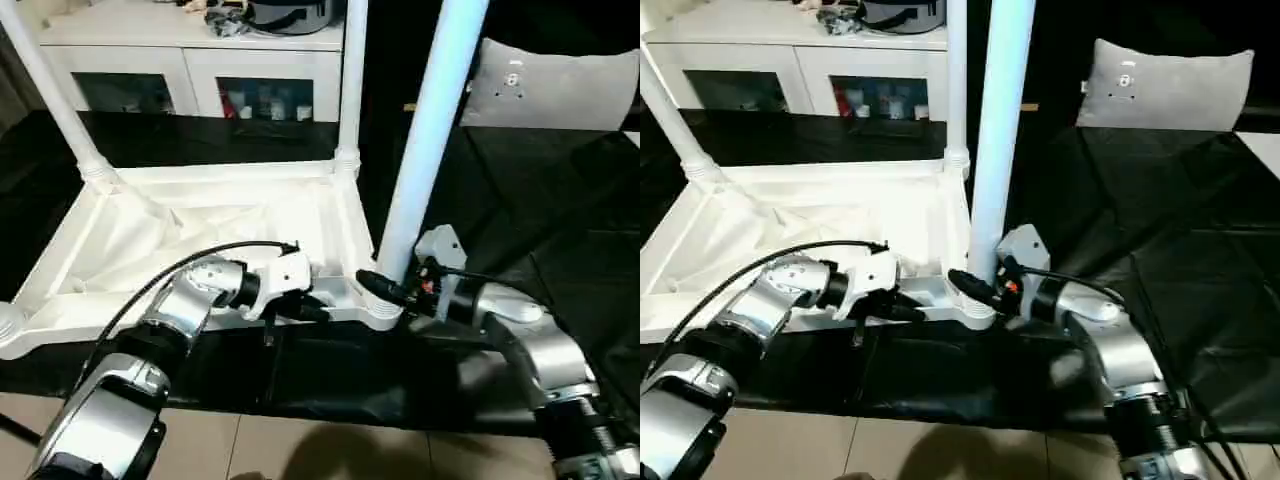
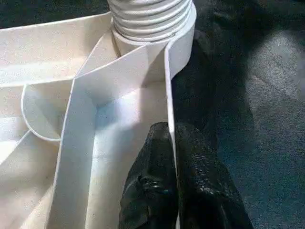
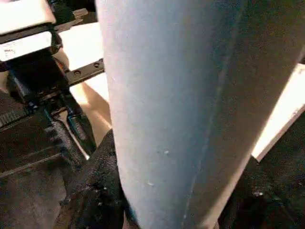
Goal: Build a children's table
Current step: Insert table leg to table base
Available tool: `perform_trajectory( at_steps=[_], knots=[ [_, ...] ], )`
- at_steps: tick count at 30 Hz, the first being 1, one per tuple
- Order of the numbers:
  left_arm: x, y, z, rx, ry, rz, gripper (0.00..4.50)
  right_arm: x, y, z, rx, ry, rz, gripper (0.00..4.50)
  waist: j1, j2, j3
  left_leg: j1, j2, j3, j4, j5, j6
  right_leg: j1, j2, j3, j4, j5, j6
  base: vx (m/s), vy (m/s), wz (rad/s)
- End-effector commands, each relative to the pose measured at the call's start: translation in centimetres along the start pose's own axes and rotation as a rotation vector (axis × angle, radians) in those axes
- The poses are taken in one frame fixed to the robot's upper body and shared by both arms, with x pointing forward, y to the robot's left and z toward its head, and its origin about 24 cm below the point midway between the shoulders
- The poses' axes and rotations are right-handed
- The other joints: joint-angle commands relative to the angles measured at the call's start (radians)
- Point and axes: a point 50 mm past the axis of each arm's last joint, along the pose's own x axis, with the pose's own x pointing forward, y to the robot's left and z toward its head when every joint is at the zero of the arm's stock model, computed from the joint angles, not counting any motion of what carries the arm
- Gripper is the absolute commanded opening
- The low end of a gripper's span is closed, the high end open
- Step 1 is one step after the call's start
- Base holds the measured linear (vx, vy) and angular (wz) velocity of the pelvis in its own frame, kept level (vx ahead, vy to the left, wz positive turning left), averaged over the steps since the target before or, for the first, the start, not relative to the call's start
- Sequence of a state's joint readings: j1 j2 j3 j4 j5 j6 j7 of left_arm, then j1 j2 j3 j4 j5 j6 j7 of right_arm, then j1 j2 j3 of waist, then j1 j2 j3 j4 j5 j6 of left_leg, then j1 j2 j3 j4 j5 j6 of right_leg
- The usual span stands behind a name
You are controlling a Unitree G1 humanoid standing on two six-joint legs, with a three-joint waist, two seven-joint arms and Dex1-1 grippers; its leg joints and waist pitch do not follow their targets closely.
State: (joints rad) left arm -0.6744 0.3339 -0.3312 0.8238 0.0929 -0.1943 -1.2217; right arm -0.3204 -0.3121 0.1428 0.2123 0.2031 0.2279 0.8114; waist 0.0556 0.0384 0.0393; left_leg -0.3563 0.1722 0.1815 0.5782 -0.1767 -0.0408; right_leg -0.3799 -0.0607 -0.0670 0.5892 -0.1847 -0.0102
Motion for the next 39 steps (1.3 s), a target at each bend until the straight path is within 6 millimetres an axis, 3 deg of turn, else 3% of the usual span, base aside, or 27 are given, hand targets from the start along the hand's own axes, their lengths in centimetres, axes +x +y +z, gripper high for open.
perform_trajectory(
  at_steps=[1,4,6,7,10,11,13,15,17,21,27,31,34,37,39],
  knots=[
    [-0.4,0.4,0.4,0.029,0.016,0.029,0.0,0.4,0.7,-3.7,0.113,0.169,-0.031,1.9,-0.005,0.001,-0.035,0.021,0.06,-0.043,-0.079,-0.457,-0.016,0.009,-0.1,0.049,-0.114,-0.603,-0.112,0.0,0.0,0.0],
    [-0.4,-0.6,-0.2,-0.029,0.01,0.064,0.0,1.0,0.2,-3.5,0.132,0.165,-0.116,1.9,-0.014,0.001,-0.034,0.019,0.065,-0.05,-0.085,-0.493,-0.034,0.009,-0.103,0.048,-0.108,-0.61,-0.116,0.0,0.0,0.0],
    [-0.3,-1.3,-0.1,-0.065,-0.005,0.085,0.0,1.3,0.0,-3.3,0.136,0.16,-0.152,1.9,-0.026,0.003,-0.032,0.027,0.063,-0.052,-0.083,-0.537,-0.044,0.001,-0.101,0.046,-0.114,-0.636,-0.108,0.0,0.0,0.0],
    [-0.3,-1.3,-0.1,-0.065,-0.005,0.085,0.0,1.3,0.0,-3.3,0.136,0.16,-0.152,1.9,-0.035,0.005,-0.028,0.014,0.063,-0.055,-0.09,-0.54,-0.042,0.007,-0.099,0.043,-0.113,-0.633,-0.105,0.0,0.0,0.0],
    [0.2,-2.5,0.6,-0.109,-0.03,0.154,0.0,1.9,-0.5,-2.8,0.144,0.144,-0.212,1.9,-0.048,0.006,-0.031,0.012,0.066,-0.058,-0.095,-0.557,-0.051,0.009,-0.098,0.042,-0.108,-0.604,-0.108,0.0,0.0,0.0],
    [0.5,-2.9,1.0,-0.123,-0.041,0.176,0.0,2.1,-0.6,-2.6,0.147,0.137,-0.228,1.9,-0.055,-0.004,-0.03,0.015,0.062,-0.055,-0.091,-0.564,-0.046,0.003,-0.095,0.043,-0.114,-0.608,-0.107,0.0,0.0,0.0],
    [0.7,-3.1,1.4,-0.13,-0.049,0.19,0.0,2.3,-0.6,-2.5,0.147,0.134,-0.233,1.9,-0.061,0.002,-0.028,0.014,0.058,-0.053,-0.088,-0.556,-0.038,0.002,-0.095,0.044,-0.116,-0.609,-0.11,0.0,0.0,0.0],
    [1.6,-4.0,2.8,-0.163,-0.078,0.259,0.0,2.8,-0.7,-2.1,0.146,0.12,-0.25,1.9,-0.068,0.0,-0.028,0.012,0.062,-0.053,-0.088,-0.547,-0.035,0.004,-0.096,0.046,-0.113,-0.587,-0.122,0.0,0.0,0.0],
    [1.9,-3.9,3.6,-0.183,-0.081,0.314,0.0,3.0,-0.7,-2.0,0.149,0.112,-0.252,1.9,-0.069,-0.004,-0.029,0.017,0.056,-0.047,-0.08,-0.522,-0.021,-0.002,-0.093,0.048,-0.119,-0.602,-0.119,0.0,0.0,0.0],
    [1.9,-3.2,4.1,-0.187,-0.055,0.392,0.0,3.2,-0.5,-1.9,0.155,0.105,-0.253,1.9,-0.063,-0.005,-0.032,0.008,0.051,-0.041,-0.078,-0.453,0.005,0.004,-0.087,0.047,-0.12,-0.571,-0.112,0.0,0.0,0.0],
    [1.8,-3.4,4.0,-0.174,0.014,0.421,0.0,3.6,-0.4,-1.9,0.172,0.095,-0.24,1.9,-0.057,0.004,-0.037,0.003,0.058,-0.041,-0.084,-0.425,0.003,0.013,-0.084,0.049,-0.105,-0.434,-0.156,0.0,0.0,0.0],
    [1.6,-3.4,3.6,-0.17,0.052,0.436,0.0,4.2,-0.6,-1.4,0.176,0.051,-0.23,1.9,-0.057,0.003,-0.036,0.003,0.055,-0.039,-0.08,-0.422,0.006,0.014,-0.086,0.048,-0.107,-0.443,-0.162,0.0,0.0,0.0],
    [1.5,-3.4,3.5,-0.164,0.063,0.429,0.0,4.3,-0.6,-1.3,0.168,0.039,-0.226,2.6,-0.058,0.004,-0.037,0.002,0.055,-0.039,-0.08,-0.416,0.005,0.016,-0.085,0.047,-0.106,-0.437,-0.16,0.0,0.0,0.0],
    [1.4,-3.4,3.4,-0.161,0.066,0.428,0.0,4.3,-0.7,-1.2,0.162,0.036,-0.226,2.69,-0.058,0.005,-0.039,0.004,0.056,-0.038,-0.079,-0.407,0.006,0.016,-0.085,0.048,-0.103,-0.41,-0.174,0.0,0.0,0.0],
    [1.4,-3.4,3.4,-0.162,0.067,0.43,0.0,4.3,-0.7,-1.2,0.159,0.036,-0.223,3.01,-0.051,0.004,-0.044,0.0,0.058,-0.035,-0.078,-0.361,0.013,0.022,-0.084,0.05,-0.096,-0.348,-0.189,0.0,0.0,0.0]
  ],
)
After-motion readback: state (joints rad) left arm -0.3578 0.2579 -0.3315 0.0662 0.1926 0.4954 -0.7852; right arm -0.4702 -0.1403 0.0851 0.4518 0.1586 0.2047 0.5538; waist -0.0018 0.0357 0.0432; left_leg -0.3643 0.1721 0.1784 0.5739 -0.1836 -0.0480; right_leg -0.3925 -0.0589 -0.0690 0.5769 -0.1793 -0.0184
